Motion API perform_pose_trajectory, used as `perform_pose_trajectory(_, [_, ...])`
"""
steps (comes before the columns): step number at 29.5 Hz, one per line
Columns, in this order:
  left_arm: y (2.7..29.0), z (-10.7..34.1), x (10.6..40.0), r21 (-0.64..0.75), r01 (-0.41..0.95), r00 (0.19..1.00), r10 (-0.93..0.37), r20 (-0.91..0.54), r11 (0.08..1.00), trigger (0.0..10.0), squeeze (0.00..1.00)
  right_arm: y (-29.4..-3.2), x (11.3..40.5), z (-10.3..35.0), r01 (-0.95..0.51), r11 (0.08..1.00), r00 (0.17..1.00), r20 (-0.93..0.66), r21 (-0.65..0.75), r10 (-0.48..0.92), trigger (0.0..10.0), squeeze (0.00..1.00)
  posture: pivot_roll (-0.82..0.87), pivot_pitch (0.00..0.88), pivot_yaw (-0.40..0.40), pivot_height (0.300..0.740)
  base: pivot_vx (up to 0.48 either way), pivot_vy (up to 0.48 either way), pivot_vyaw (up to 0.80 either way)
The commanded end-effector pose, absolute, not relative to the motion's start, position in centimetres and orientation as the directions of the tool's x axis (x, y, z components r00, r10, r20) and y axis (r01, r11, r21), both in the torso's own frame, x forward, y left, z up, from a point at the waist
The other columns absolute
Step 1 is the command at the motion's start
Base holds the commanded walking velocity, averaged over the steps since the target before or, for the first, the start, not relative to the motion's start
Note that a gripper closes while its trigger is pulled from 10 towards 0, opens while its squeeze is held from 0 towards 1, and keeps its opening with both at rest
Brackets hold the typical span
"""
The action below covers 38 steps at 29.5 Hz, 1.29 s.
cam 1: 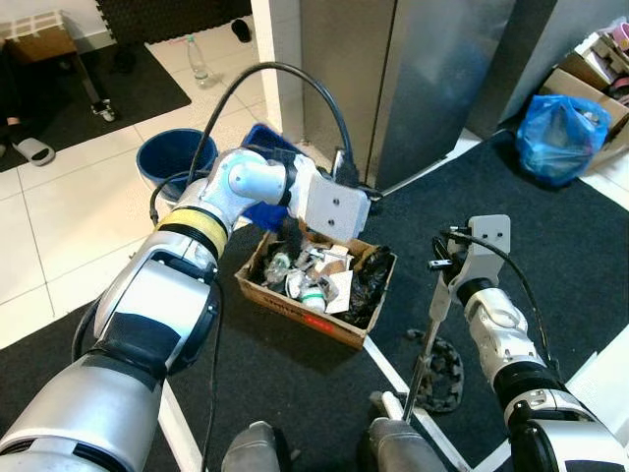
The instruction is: Sweep floor
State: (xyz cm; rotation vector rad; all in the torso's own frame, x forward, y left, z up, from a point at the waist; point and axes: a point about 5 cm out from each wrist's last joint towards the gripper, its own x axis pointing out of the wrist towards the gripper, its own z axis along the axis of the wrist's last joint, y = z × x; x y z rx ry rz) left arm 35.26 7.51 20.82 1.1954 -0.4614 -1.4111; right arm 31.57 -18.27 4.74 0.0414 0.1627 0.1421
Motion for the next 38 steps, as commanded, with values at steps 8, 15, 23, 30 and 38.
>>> perform_pose_trajectory(8, [6.8,24.0,35.5,0.876,0.46,0.187,-0.949,-0.254,-0.144,10.0,0.0,-18.3,31.2,4.2,-0.132,0.99,0.975,-0.176,0.053,0.139,10.0,0.0,0.03,0.0,0.037,0.74,0.0,0.0,0.0])
perform_pose_trajectory(15, [6.6,25.0,35.7,0.839,0.543,0.171,-0.98,-0.103,0.007,10.0,0.0,-18.2,31.4,4.3,-0.138,0.989,0.974,-0.177,0.05,0.145,10.0,0.0,0.04,0.0,0.026,0.74,0.0,0.0,0.0])
perform_pose_trajectory(23, [8.5,27.6,36.6,0.659,0.645,0.262,-0.922,0.285,0.387,10.0,0.0,-18.2,31.4,4.4,-0.136,0.99,0.974,-0.177,0.039,0.14,10.0,0.0,0.03,0.0,0.022,0.74,0.0,0.0,0.0])
perform_pose_trajectory(30, [10.5,27.1,36.7,0.31,0.741,0.38,-0.753,0.537,0.595,10.0,0.0,-19.1,31.6,4.4,-0.066,0.998,0.98,-0.191,-0.017,0.062,10.0,0.0,0.05,0.0,0.019,0.74,0.0,0.0,0.0])
perform_pose_trajectory(38, [9.0,24.3,34.9,0.058,0.833,0.415,-0.69,0.594,0.551,10.0,0.0,-22.4,31.4,4.1,0.139,0.977,0.953,-0.245,-0.162,-0.177,10.0,0.0,0.06,0.0,0.008,0.74,0.0,0.0,0.0])
